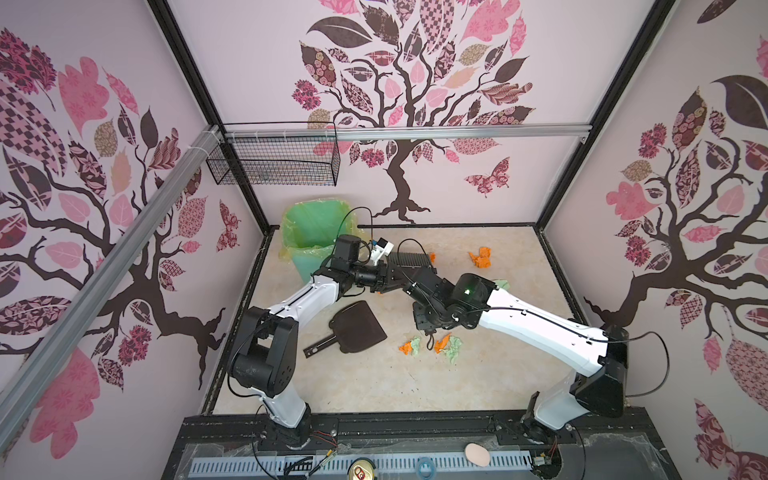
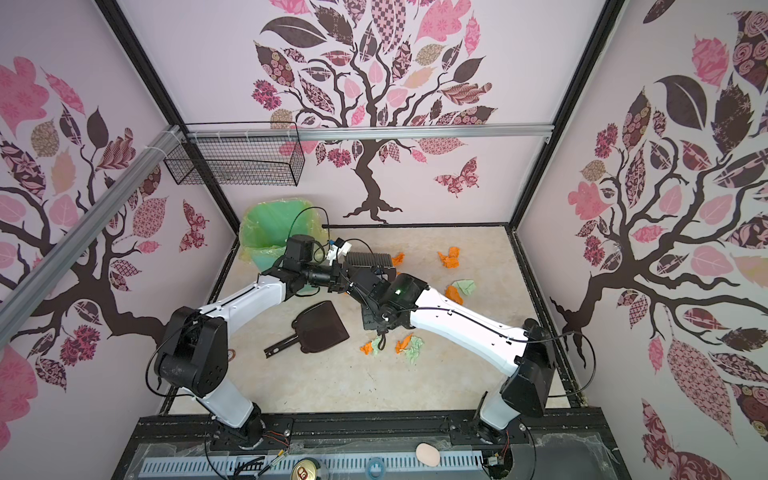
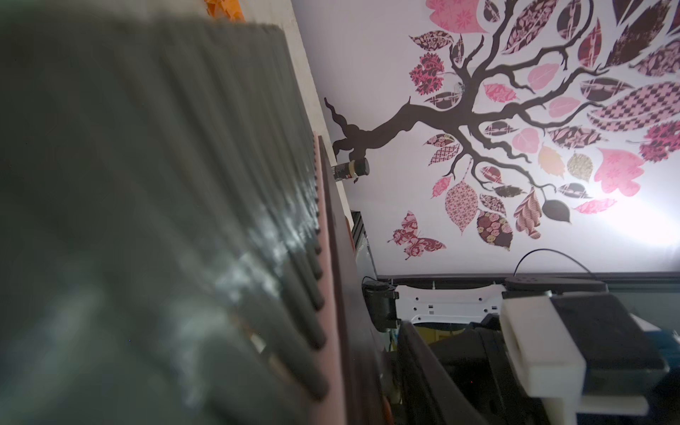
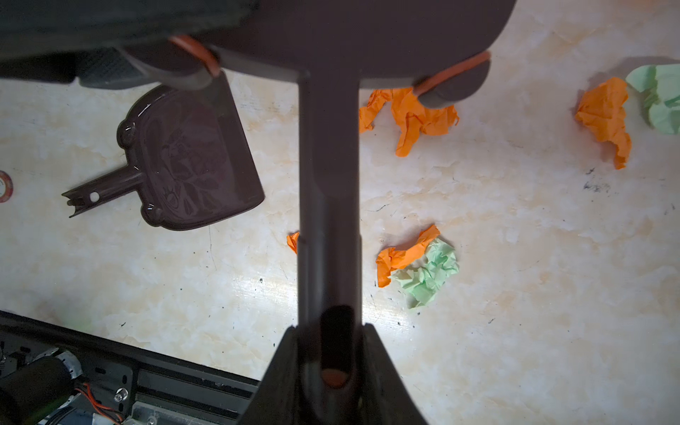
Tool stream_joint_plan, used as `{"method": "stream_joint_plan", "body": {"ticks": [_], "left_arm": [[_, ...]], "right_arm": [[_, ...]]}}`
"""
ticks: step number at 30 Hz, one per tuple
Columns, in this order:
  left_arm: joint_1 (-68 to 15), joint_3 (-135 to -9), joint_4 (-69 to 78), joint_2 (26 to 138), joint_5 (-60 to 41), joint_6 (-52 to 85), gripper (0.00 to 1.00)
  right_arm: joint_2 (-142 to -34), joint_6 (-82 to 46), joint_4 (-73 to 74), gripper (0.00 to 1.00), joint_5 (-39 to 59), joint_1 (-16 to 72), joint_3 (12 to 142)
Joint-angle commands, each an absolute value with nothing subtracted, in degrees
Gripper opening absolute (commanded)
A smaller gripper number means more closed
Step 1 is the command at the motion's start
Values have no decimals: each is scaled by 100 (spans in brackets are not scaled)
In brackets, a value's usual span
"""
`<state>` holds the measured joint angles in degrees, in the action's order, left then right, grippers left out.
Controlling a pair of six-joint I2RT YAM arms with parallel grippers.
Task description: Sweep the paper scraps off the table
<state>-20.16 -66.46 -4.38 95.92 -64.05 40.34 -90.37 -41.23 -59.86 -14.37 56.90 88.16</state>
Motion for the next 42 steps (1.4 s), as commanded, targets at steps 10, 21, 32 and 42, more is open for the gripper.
{"method": "stream_joint_plan", "body": {"ticks": [10,21,32,42], "left_arm": [[-2030,-6923,-616,9394,-6439,3684,6],[-1914,-6842,-296,9360,-6840,3886,1],[-1793,-6489,2843,9262,-7317,6427,0],[-1776,-6643,5844,9903,-6751,9100,0]], "right_arm": [[-9135,-4204,-5938,4,-1643,5806,8969],[-6853,-4214,-3620,64,-1170,5806,6962],[-1851,-4280,294,77,-1466,5749,2704],[-2770,-4255,3270,79,-1263,5741,1491]]}}
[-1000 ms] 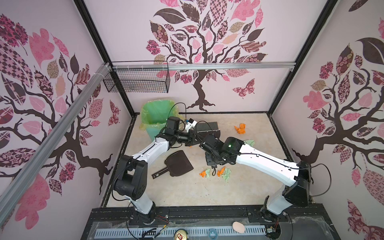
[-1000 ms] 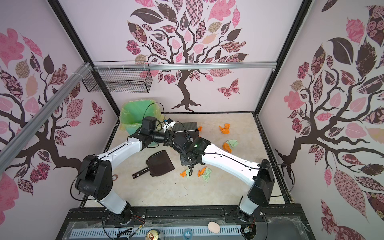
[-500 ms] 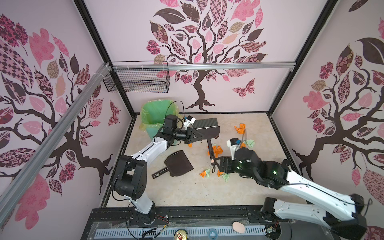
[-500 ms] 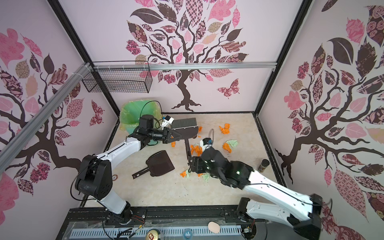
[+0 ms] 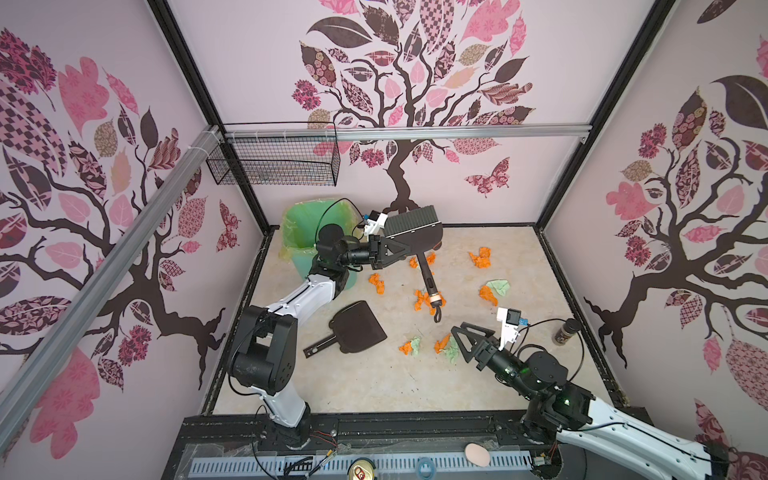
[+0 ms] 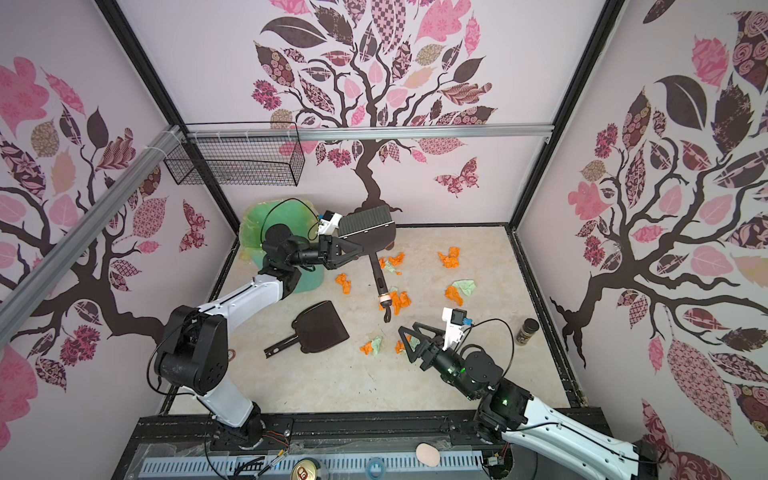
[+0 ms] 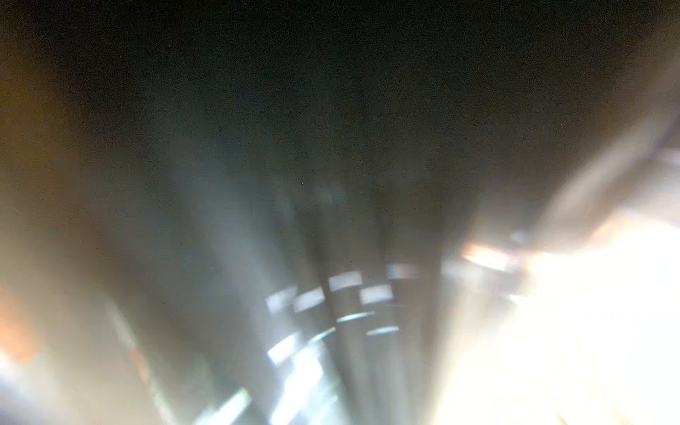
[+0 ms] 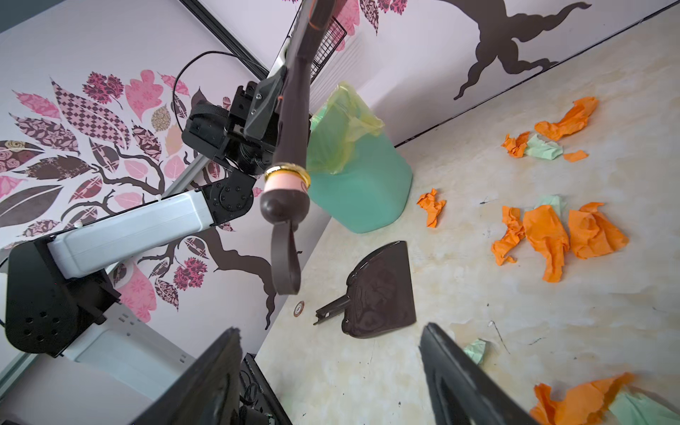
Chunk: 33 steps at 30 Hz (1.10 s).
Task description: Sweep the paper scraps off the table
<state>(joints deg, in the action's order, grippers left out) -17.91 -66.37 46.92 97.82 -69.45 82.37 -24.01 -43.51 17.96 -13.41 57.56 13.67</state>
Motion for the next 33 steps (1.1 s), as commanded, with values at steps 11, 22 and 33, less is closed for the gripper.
{"method": "stream_joint_plan", "body": {"ticks": [11,22,33], "left_arm": [[-1775,-6346,5465,9499,-6647,8642,0],[-1776,-6107,4179,8999,-6057,7955,0],[-1776,-5916,3254,8278,-5339,7447,0]], "right_arm": [[-4394,-4364,6014,78,-1191,5388,1418],[-6505,-4142,8563,74,-1512,5651,1873],[-7261,-3850,8987,66,-1676,5766,2443]]}}
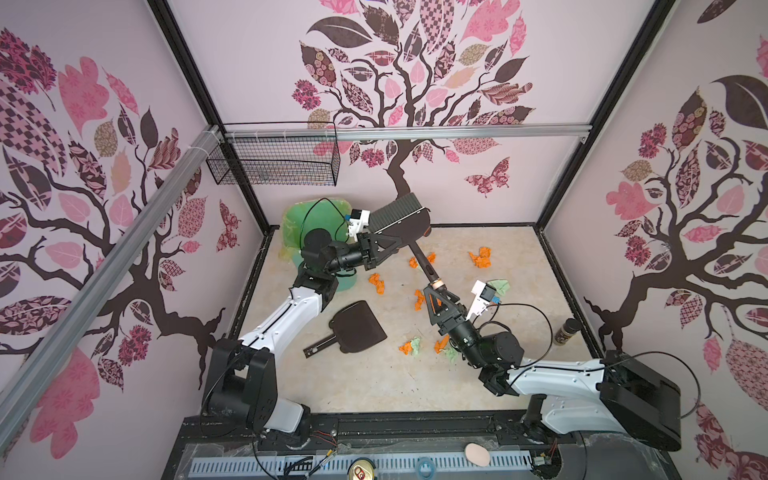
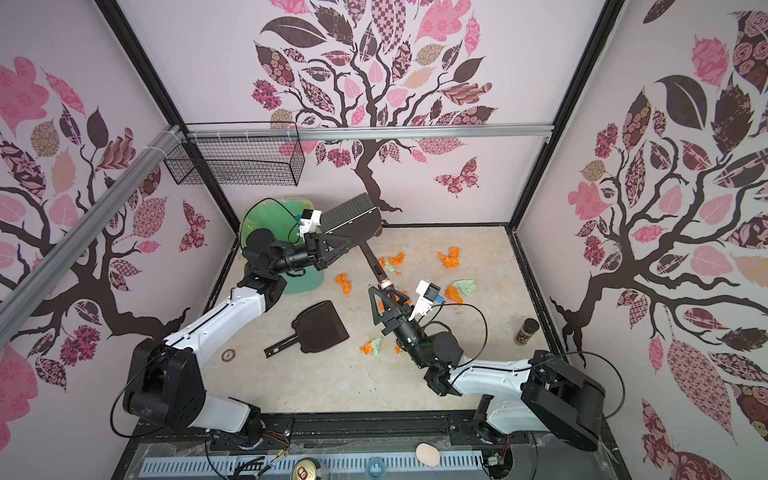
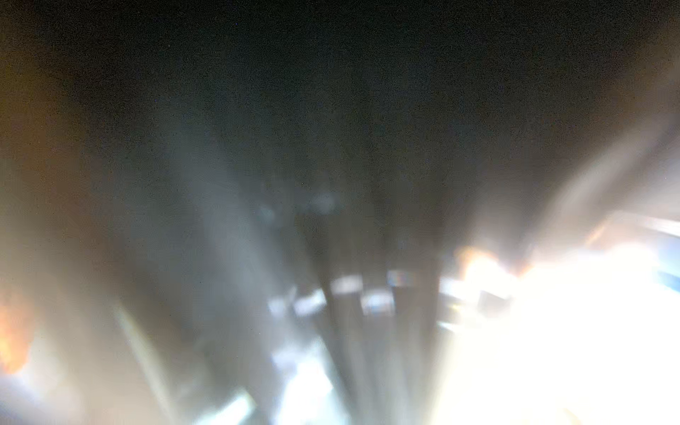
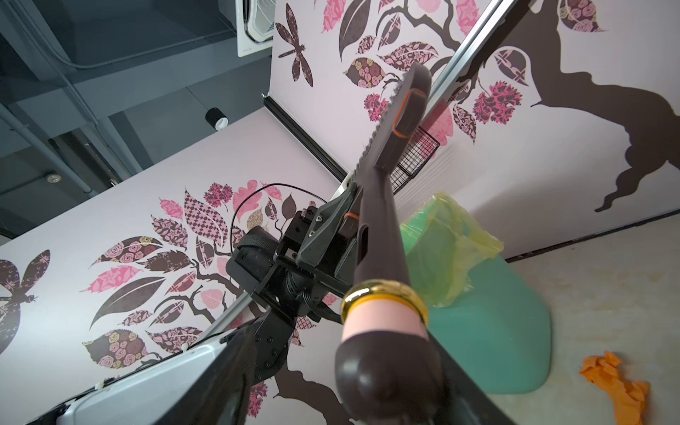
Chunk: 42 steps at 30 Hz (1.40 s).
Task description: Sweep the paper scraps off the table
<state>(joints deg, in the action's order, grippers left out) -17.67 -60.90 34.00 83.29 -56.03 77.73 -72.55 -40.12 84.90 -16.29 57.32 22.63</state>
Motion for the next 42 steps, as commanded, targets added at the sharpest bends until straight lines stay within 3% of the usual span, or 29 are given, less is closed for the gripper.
{"method": "stream_joint_plan", "body": {"ticks": [1,9,30,42], "left_arm": [[-1776,-5864,3233,8256,-5296,7430,0],[-1792,-5627,3027,7974,-5080,7290,0],[-1925,-5618,2825,7808,-5128,7011,0],[-1934,-5606,2883,7768,-5203,7047,0]], "right_arm": [[-7203,-3828,8947,66,-1715,5766,2427],[-6706,-3476,8535,56,-1873,5763,2467],[-7464,-3716,8944,53,-1634,5533,3058],[-7743,-3999,8862,42,-1339,5263,3348]]}}
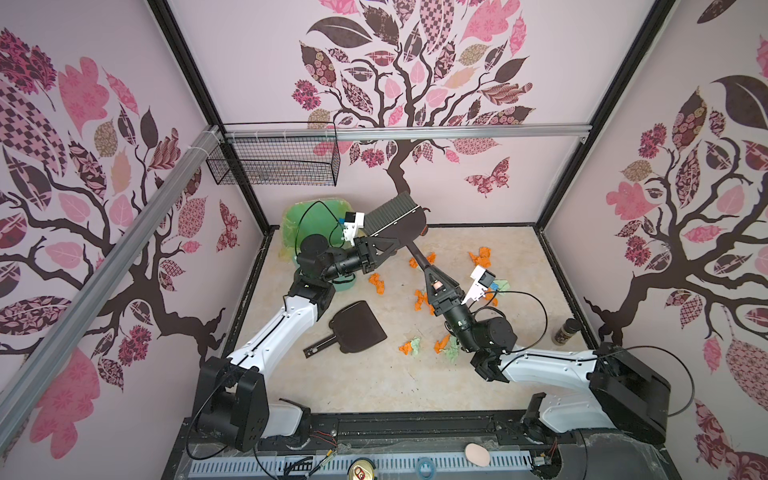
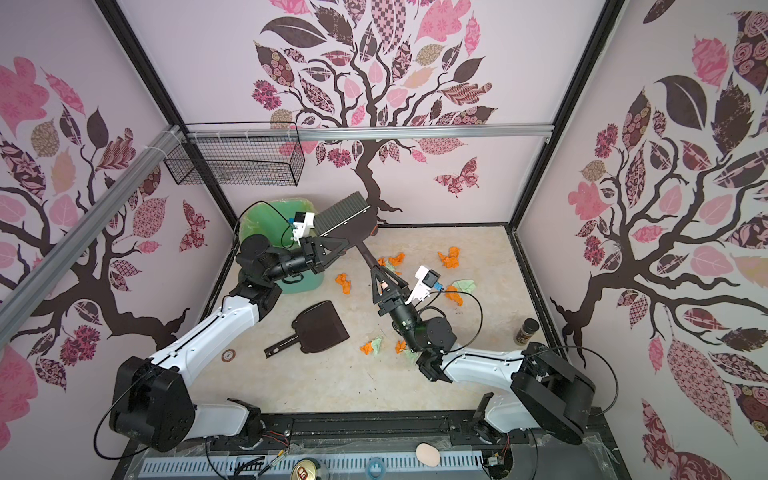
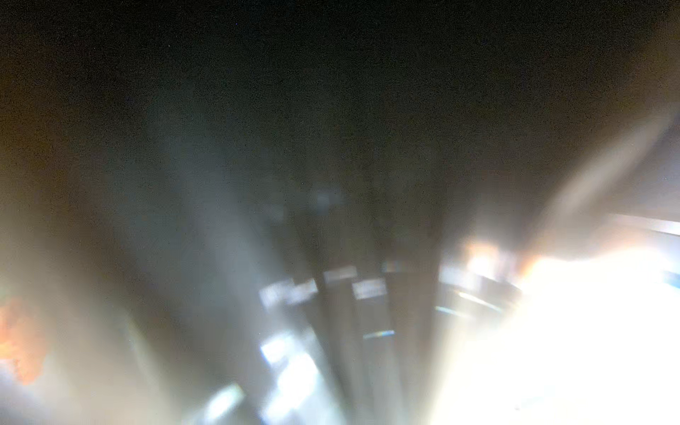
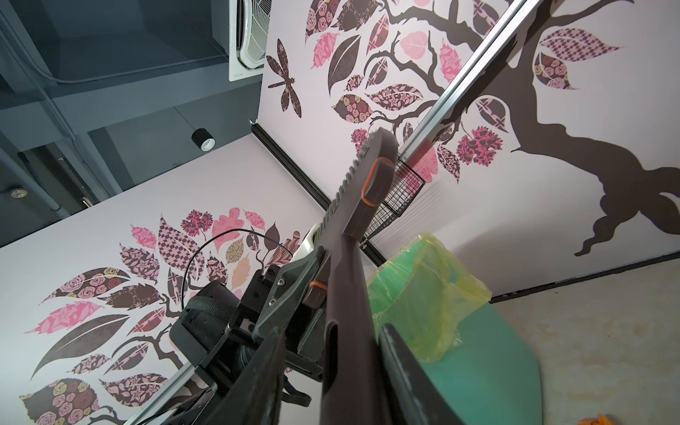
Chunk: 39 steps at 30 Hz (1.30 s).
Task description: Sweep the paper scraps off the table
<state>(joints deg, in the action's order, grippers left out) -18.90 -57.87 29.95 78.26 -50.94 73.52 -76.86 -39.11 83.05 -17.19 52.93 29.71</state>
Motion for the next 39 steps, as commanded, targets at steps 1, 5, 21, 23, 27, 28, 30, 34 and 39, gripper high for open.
{"method": "stream_joint_plan", "body": {"ticks": [1,5,21,23,27,28,30,34,39], "left_arm": [[-1944,-5615,2883,7762,-5198,7049,0],[-1947,-5631,2874,7751,-5217,7044,0],[-2013,-5649,2709,7718,-5313,6882,0],[-2013,-5651,2707,7707,-5348,6860,0],[-2013,-5683,2453,7653,-5396,6608,29],[-2013,-5737,2363,7653,-5441,6531,38],[-2009,-5923,2034,7726,-5591,6298,59],[-1903,-6445,1510,7929,-6116,5922,88],[-1643,-6561,1367,7898,-6599,5650,97]], "right_arm": [[-7756,-4046,8822,39,-1299,5240,3378],[-7821,-4087,8795,36,-1213,5198,3454],[-7847,-4211,8421,8,-964,5132,3583],[-7780,-4236,8344,7,-951,5128,3521],[-7526,-4302,8130,7,-956,5130,3297],[-7421,-4327,8009,6,-977,5127,3232],[-7114,-4355,7692,6,-1042,5123,3062],[-6052,-4129,6087,6,-1177,5131,2923],[-4387,-3694,3246,5,-1876,5130,3028]]}}
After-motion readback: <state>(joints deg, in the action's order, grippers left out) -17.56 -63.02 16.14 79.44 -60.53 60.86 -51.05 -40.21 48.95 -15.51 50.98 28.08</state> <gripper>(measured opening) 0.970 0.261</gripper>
